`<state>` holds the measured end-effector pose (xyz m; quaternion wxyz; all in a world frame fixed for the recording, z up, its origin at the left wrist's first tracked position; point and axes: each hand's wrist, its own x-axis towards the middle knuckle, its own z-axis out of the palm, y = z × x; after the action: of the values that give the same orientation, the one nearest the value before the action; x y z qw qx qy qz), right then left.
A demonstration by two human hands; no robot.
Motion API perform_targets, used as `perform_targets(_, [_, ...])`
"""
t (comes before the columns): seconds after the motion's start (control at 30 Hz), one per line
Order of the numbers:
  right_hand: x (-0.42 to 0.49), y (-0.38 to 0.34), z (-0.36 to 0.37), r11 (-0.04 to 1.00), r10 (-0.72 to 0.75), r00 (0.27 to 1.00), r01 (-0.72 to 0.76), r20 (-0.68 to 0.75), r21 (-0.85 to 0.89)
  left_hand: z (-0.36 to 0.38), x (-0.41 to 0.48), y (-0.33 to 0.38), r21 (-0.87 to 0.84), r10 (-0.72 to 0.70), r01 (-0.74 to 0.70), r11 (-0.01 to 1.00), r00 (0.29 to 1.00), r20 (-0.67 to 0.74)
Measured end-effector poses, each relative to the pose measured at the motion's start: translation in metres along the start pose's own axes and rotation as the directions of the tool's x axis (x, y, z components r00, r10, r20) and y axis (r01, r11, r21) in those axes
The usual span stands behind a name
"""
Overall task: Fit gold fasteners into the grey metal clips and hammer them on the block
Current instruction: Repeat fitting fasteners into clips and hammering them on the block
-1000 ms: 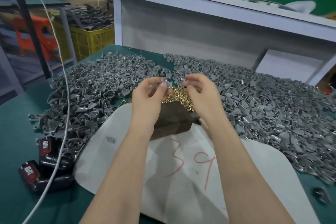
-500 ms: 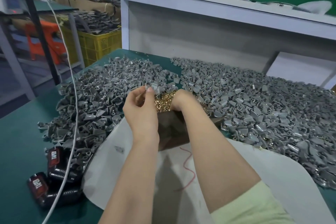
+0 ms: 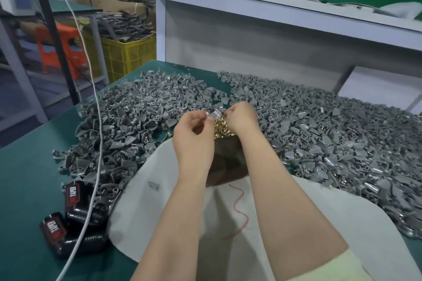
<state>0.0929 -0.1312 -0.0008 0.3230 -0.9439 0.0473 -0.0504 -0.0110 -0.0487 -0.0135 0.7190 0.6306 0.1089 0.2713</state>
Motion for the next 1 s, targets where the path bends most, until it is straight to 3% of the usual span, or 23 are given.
perform_targets(0.17, [-0.036, 0.02, -0.039, 0.897, 0.001, 0.999, 0.023, -0.054, 0.441, 0.01, -0.011, 0.002, 0.239, 0.093, -0.158, 0.958, 0.961, 0.261])
perform_targets(0.2, [-0.045, 0.023, -0.044, 0.852, -0.004, 0.997, 0.044, -0.077, 0.522, 0.011, -0.012, 0.003, 0.204, 0.071, -0.133, 0.97, 0.956, 0.285])
perform_targets(0.27, [-0.062, 0.029, -0.051, 0.8, -0.046, 0.988, 0.126, -0.149, 0.587, 0.012, -0.014, 0.009, 0.017, -0.058, 0.056, 0.998, 0.937, 0.345])
perform_targets(0.33, [-0.076, 0.033, -0.051, 0.826, -0.131, 0.969, 0.223, -0.208, 0.517, 0.013, -0.017, 0.017, -0.168, -0.197, 0.303, 0.938, 0.865, 0.461])
perform_targets(0.4, [-0.089, 0.037, -0.049, 0.859, -0.201, 0.945, 0.297, -0.258, 0.418, 0.013, -0.02, 0.022, -0.225, -0.233, 0.397, 0.89, 0.819, 0.524])
perform_targets(0.53, [-0.102, 0.048, -0.044, 0.902, -0.257, 0.892, 0.36, -0.371, 0.24, 0.01, -0.023, 0.025, -0.143, -0.269, 0.413, 0.9, 0.781, 0.564])
perform_targets(0.63, [-0.104, 0.056, -0.042, 0.916, -0.284, 0.888, 0.363, -0.362, 0.17, 0.01, -0.023, 0.025, -0.066, -0.307, 0.412, 0.909, 0.767, 0.563])
perform_targets(0.83, [-0.108, 0.058, -0.04, 0.885, -0.281, 0.9, 0.377, -0.332, 0.272, 0.007, -0.019, 0.021, -0.023, -0.315, 0.386, 0.922, 0.785, 0.533])
perform_targets(1.0, [-0.107, 0.055, -0.04, 0.869, -0.204, 0.954, 0.281, -0.221, 0.407, 0.009, -0.017, 0.017, 0.022, -0.266, 0.289, 0.957, 0.844, 0.466])
